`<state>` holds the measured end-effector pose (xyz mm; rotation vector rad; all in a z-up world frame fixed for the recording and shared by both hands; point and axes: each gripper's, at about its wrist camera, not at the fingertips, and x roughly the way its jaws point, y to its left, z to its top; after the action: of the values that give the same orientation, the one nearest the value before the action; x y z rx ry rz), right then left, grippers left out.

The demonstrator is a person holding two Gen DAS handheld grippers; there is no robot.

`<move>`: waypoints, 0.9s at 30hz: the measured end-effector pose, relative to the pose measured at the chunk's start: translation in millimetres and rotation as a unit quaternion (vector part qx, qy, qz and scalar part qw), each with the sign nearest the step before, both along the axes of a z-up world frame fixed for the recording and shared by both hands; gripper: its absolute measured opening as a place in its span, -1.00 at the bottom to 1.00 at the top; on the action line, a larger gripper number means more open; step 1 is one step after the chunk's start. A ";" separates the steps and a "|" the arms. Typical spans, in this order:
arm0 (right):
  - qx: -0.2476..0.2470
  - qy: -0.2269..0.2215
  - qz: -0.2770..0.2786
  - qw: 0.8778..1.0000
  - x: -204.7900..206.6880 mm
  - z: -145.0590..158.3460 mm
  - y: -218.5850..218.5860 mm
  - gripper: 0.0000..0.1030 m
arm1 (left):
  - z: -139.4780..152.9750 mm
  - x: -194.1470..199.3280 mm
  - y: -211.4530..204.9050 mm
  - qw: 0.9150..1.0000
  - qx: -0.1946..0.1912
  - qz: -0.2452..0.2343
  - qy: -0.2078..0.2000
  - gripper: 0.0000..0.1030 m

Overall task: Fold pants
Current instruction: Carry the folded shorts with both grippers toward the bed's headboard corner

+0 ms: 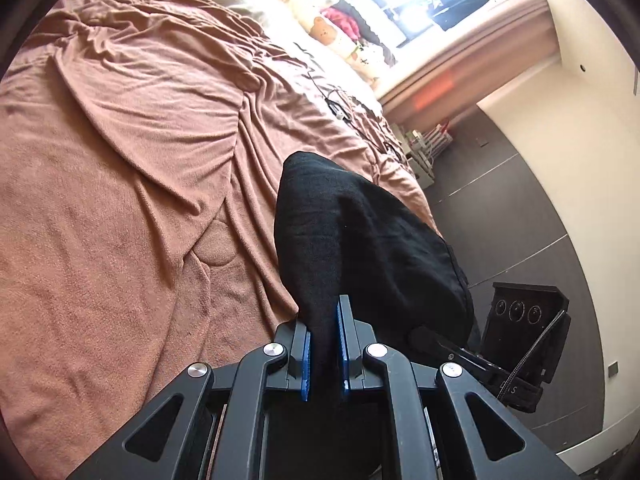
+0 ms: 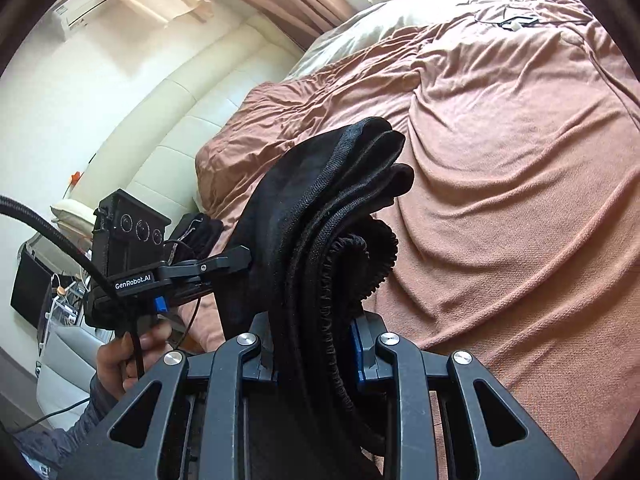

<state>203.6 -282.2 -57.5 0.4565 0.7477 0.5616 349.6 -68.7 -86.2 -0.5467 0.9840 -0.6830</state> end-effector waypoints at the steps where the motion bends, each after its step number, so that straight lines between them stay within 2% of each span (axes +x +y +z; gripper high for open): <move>1: -0.004 -0.006 -0.002 1.000 -5.0 4.3 0.9 -0.56 | 5.2 -4.0 0.8 1.000 0.000 0.001 -0.007 -0.78; 14: -0.040 -0.085 0.004 0.996 -74.5 55.3 26.7 -0.59 | 61.6 -59.8 24.7 0.997 -0.018 0.012 -0.076 -0.80; 27: -0.053 -0.136 0.025 0.989 -127.5 91.4 59.3 -0.59 | 111.7 -119.6 65.0 0.990 -0.027 0.031 -0.137 -0.85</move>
<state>76.1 -222.8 34.0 0.2561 0.5250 0.6141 230.0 -3.7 25.6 -0.5118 0.6903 -0.7101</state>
